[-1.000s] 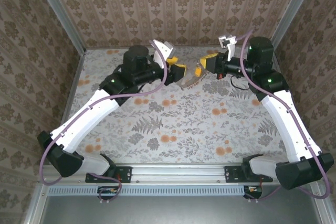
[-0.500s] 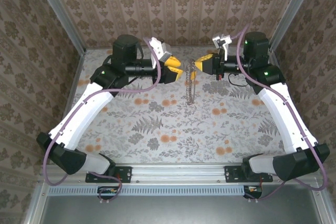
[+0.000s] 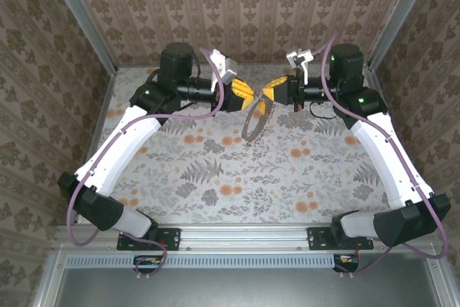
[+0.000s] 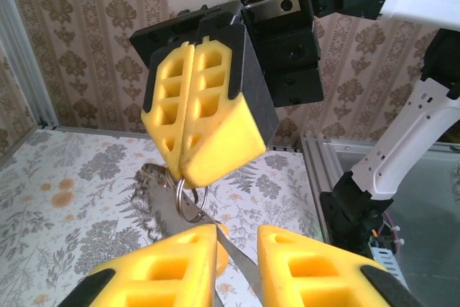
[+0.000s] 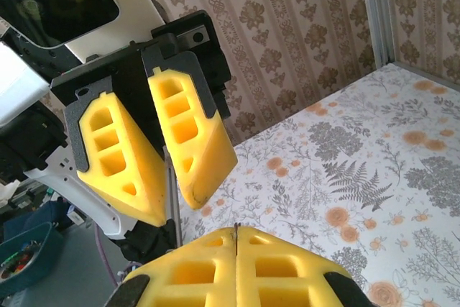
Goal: Put the keys on the keyring
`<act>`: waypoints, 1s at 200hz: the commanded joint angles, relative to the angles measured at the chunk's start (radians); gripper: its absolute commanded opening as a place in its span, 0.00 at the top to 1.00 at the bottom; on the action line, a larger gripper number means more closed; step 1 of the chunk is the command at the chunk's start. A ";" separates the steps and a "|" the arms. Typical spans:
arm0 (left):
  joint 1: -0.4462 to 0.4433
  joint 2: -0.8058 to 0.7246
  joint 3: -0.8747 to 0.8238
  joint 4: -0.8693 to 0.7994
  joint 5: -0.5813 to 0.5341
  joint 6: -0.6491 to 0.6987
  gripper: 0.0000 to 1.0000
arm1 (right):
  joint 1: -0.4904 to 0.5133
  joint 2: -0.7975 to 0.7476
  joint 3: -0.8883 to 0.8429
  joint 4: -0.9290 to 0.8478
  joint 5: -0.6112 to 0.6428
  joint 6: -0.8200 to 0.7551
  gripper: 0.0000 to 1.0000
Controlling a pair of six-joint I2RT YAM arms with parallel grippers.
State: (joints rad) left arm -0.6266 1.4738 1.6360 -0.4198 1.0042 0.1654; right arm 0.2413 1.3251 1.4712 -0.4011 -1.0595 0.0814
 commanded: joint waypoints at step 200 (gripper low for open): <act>0.002 0.097 0.086 -0.063 0.078 0.033 0.81 | 0.037 0.013 0.048 0.010 -0.004 -0.002 1.00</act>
State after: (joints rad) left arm -0.6266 1.5536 1.6905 -0.4534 1.0672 0.1699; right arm 0.2695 1.3422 1.4803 -0.4015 -1.0523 0.0811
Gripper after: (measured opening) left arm 0.197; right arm 0.065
